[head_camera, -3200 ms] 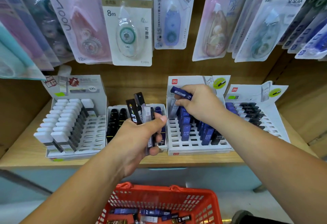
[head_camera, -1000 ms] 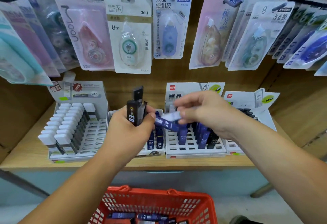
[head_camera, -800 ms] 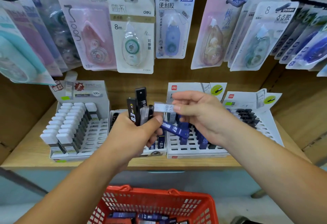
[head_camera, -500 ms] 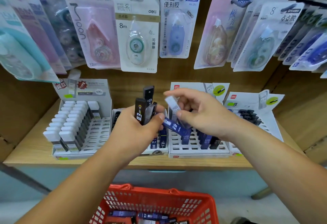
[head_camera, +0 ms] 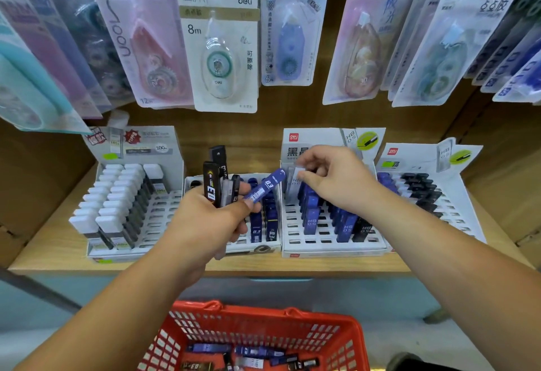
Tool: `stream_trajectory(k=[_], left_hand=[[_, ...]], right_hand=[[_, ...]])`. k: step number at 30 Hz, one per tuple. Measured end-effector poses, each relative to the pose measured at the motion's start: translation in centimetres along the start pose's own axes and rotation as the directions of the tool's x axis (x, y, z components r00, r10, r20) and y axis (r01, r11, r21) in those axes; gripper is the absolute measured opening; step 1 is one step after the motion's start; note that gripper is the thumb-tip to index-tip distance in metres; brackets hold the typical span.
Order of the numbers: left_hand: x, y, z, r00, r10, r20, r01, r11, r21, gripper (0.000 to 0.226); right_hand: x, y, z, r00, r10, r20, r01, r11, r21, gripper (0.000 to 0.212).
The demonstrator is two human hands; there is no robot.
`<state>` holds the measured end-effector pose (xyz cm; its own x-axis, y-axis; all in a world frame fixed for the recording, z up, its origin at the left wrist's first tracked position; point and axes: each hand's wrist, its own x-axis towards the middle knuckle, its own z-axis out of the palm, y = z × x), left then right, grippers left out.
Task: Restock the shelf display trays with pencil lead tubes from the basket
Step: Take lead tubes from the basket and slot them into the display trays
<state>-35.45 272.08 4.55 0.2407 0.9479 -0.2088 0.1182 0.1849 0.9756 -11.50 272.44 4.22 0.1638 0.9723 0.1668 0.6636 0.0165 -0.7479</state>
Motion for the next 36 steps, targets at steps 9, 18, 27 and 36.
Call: stream_trajectory(k=[9, 18, 27, 36], left_hand=[[1.0, -0.9, -0.3, 0.997, -0.074, -0.029, 0.068, 0.984, -0.164, 0.008], [0.4, -0.9, -0.3, 0.996, -0.081, 0.044, 0.089, 0.969, -0.232, 0.009], [-0.4, -0.8, -1.5, 0.997, -0.036, 0.066, 0.051, 0.969, -0.242, 0.012], [-0.2, -1.5, -6.0, 0.987, -0.157, -0.043, 0.146, 0.971, -0.189, 0.022]], right_hand=[[0.6, 0.5, 0.3, 0.999, -0.020, 0.041, 0.023, 0.996, -0.086, 0.018], [0.2, -0.9, 0.9, 0.987, -0.111, 0.113, 0.140, 0.947, -0.289, 0.009], [-2.5, -7.0, 2.0, 0.984, 0.110, 0.139, -0.165, 0.854, 0.494, 0.008], [-1.2, -7.2, 3.7, 0.992, 0.121, 0.043, -0.128, 0.920, 0.372, 0.017]])
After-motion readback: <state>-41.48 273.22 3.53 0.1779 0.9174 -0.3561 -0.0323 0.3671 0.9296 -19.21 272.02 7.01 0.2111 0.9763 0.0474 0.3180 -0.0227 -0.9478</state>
